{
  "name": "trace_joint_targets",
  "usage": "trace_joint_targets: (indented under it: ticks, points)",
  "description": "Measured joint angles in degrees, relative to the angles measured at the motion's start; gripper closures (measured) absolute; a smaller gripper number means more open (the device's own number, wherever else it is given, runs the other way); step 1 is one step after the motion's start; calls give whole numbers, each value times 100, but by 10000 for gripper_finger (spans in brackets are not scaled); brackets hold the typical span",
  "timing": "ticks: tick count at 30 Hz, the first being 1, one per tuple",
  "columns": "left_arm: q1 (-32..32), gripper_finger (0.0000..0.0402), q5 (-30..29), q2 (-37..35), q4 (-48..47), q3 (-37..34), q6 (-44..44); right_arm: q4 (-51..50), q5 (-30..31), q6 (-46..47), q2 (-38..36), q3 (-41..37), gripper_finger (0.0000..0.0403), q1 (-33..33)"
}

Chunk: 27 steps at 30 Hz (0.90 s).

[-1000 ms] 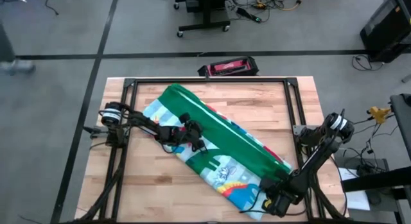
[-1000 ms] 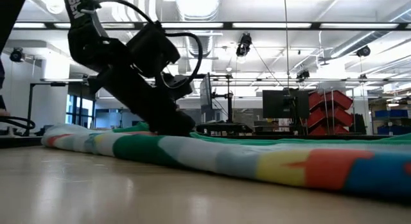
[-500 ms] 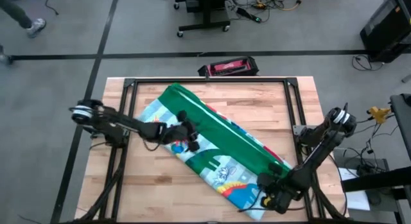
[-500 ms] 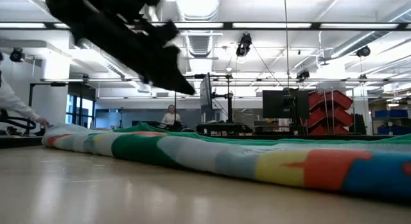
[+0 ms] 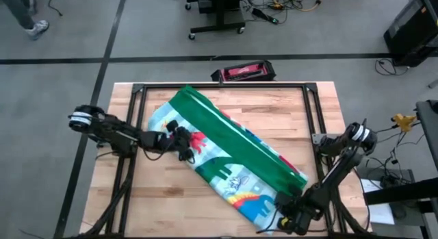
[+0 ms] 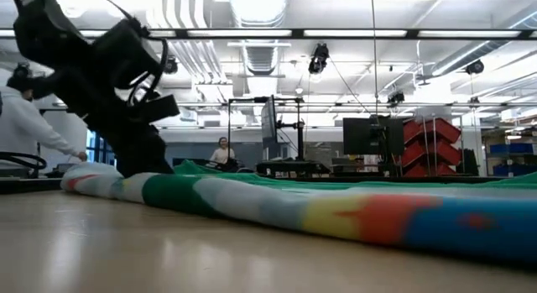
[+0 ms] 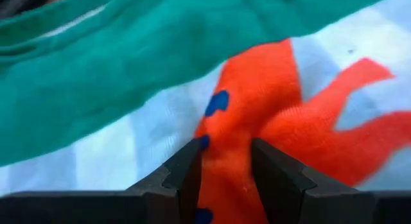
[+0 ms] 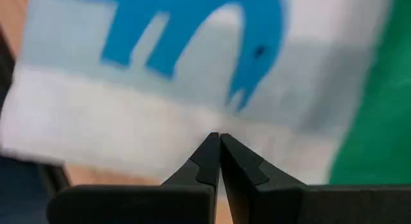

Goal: Roll towel
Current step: Fold the green multi-color dinosaur print towel

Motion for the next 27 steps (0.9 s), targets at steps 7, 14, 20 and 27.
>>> trace_joint_targets:
  ticks: [7,14,20,27]
  points:
    - [582,283,248,-450,96,216,1055,214,474,-1238,218,563,403,-553]
    - [288,283,588,-1224,-709,827,901,-701,1182,-1719,-290,615,403,-594]
    - [-918,283,1206,-1038,693,1081,-243,-2156,1645,-169,-893,28,403,-286]
    - [-2272,283,500,885,1271,2441,-267,-2556,999,990,-868,-609,403,-146]
